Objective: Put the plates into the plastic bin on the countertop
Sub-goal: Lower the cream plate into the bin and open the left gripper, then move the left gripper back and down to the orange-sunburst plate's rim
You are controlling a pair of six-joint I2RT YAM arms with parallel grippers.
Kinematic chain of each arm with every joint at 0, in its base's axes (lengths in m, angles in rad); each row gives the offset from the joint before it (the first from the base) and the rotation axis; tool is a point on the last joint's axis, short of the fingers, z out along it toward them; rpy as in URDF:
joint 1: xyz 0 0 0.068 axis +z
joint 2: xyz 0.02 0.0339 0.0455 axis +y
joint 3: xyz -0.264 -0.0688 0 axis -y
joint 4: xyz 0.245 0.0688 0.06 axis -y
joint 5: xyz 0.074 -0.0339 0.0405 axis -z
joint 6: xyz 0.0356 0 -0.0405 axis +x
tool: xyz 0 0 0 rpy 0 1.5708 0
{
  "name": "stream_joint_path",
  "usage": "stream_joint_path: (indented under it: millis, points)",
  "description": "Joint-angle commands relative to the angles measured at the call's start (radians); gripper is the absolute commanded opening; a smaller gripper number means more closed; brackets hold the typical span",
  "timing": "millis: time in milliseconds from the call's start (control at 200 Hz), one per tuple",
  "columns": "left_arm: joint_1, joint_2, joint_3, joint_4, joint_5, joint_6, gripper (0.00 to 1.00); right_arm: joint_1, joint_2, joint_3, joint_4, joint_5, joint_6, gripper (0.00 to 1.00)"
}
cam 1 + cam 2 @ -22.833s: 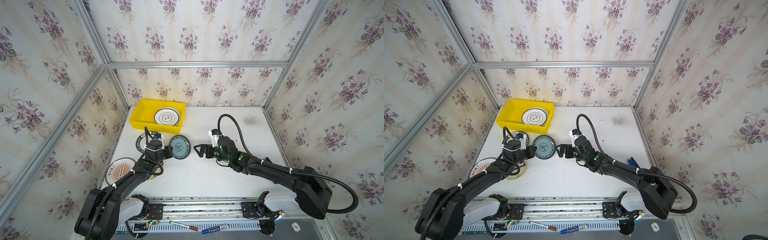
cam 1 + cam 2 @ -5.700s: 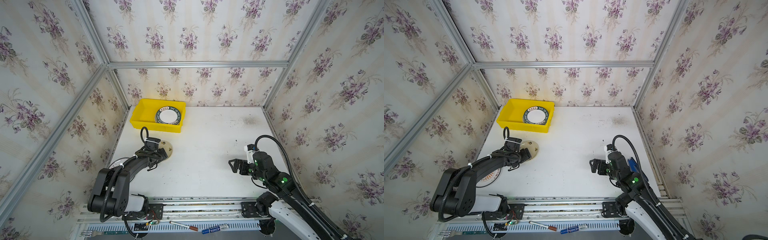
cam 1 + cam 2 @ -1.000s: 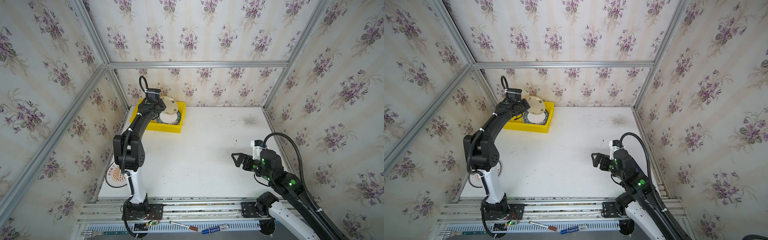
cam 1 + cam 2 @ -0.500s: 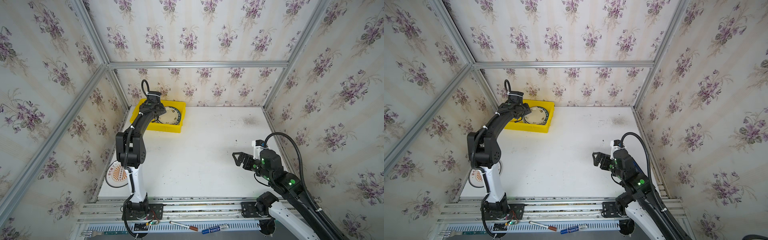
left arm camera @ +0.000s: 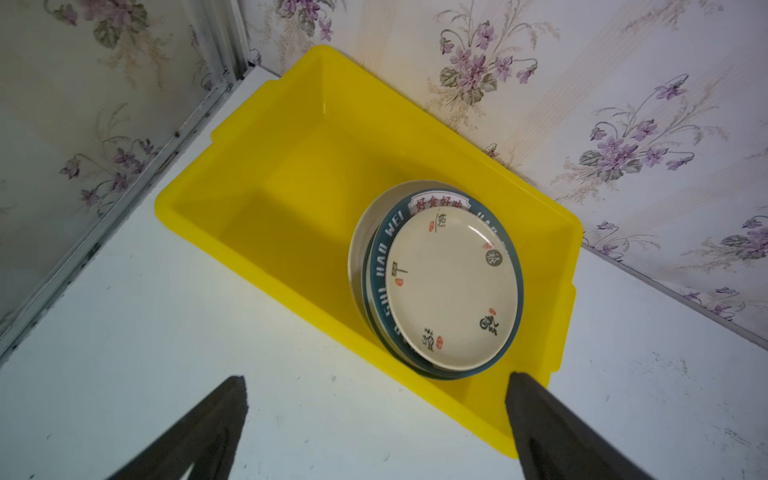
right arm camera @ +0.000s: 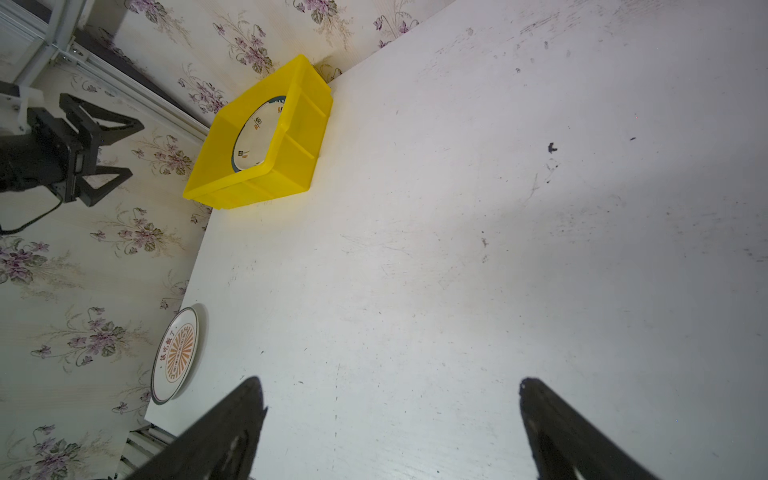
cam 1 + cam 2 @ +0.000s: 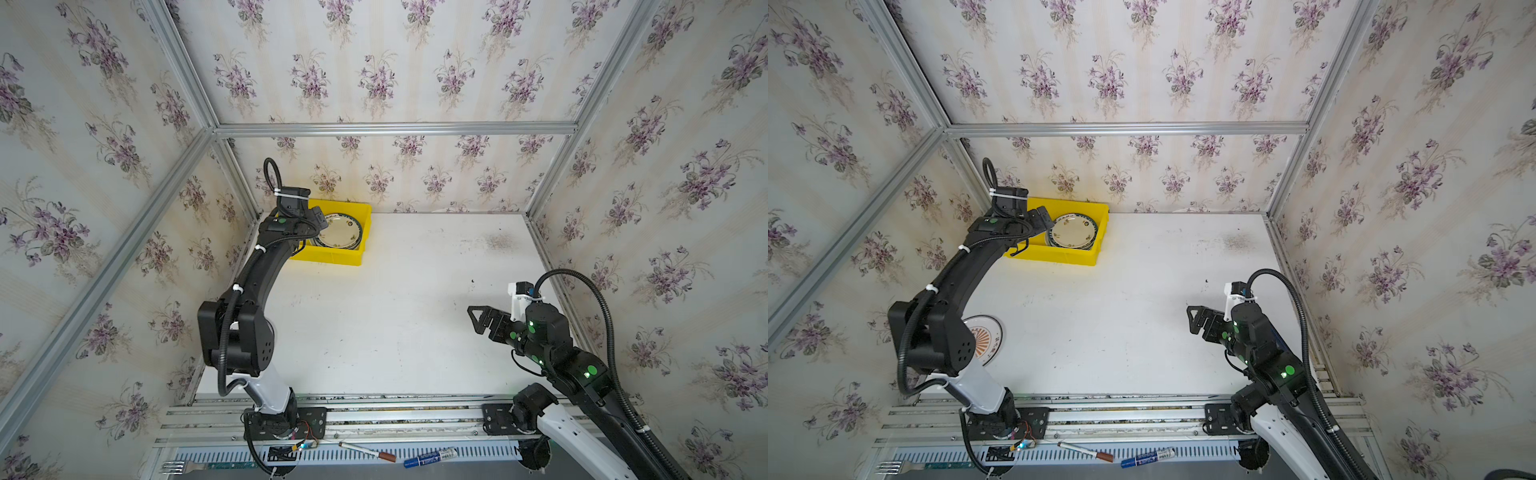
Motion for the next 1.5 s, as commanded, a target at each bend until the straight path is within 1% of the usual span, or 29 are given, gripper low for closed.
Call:
stream_joint_path:
  millis: [0, 105, 195, 245, 275, 345, 395, 455, 555, 655, 880, 1044, 1159, 1324, 1349, 1389, 1494]
  points:
    - [-0.001, -0.126, -0.147, 0.007, -0.067, -0.083, 1.0, -0.003, -0.004, 0.016, -0.02, -0.024, -0.016, 0.98]
    - [0.003, -0.262, -0.313, 0.006, -0.107, -0.111, 1.0, -0.005, -0.001, 0.042, -0.066, -0.064, -0.057, 0.98]
    - [0.022, -0.357, -0.433, 0.002, -0.098, -0.133, 1.0, -0.005, -0.003, 0.065, -0.112, -0.074, -0.091, 0.98]
    - [0.054, -0.398, -0.501, 0.004, -0.067, -0.156, 1.0, -0.006, -0.007, 0.073, -0.132, -0.075, -0.107, 0.98]
    - [0.079, -0.452, -0.541, 0.004, -0.045, -0.171, 1.0, -0.005, -0.01, 0.076, -0.142, -0.074, -0.113, 0.98]
    - [0.145, -0.506, -0.622, 0.004, -0.004, -0.198, 1.0, -0.006, -0.018, 0.081, -0.16, -0.083, -0.126, 0.98]
    - [0.187, -0.532, -0.662, 0.002, 0.014, -0.197, 1.0, -0.006, -0.023, 0.081, -0.169, -0.094, -0.131, 0.98]
    - [0.214, -0.546, -0.694, -0.003, 0.024, -0.183, 1.0, -0.006, -0.032, 0.076, -0.175, -0.108, -0.131, 0.98]
    - [0.24, -0.556, -0.736, -0.031, 0.008, -0.183, 1.0, -0.006, -0.039, 0.062, -0.179, -0.122, -0.132, 0.98]
    - [0.279, -0.567, -0.791, -0.022, 0.038, -0.207, 1.0, -0.007, -0.03, 0.07, -0.189, -0.131, -0.131, 0.98]
    - [0.304, -0.525, -0.833, 0.0, 0.041, -0.176, 1.0, -0.008, -0.031, 0.087, -0.194, -0.117, -0.142, 0.98]
    - [0.349, -0.492, -0.871, 0.033, 0.074, -0.147, 1.0, -0.007, -0.025, 0.086, -0.192, -0.113, -0.137, 0.98]
    - [0.379, -0.471, -0.9, 0.073, 0.12, -0.124, 1.0, -0.008, -0.022, 0.091, -0.192, -0.105, -0.137, 0.98]
    - [0.381, -0.414, -0.881, 0.086, 0.202, -0.026, 1.0, -0.008, -0.008, 0.092, -0.183, -0.111, -0.113, 0.98]
    - [0.381, -0.415, -0.883, 0.088, 0.209, -0.021, 1.0, -0.008, -0.006, 0.091, -0.177, -0.117, -0.109, 0.98]
    - [0.382, -0.377, -0.889, 0.092, 0.218, -0.019, 1.0, -0.008, -0.003, 0.09, -0.171, -0.124, -0.102, 0.98]
    - [0.38, -0.367, -0.913, 0.128, 0.266, -0.02, 1.0, -0.008, 0.004, 0.091, -0.167, -0.126, -0.088, 0.98]
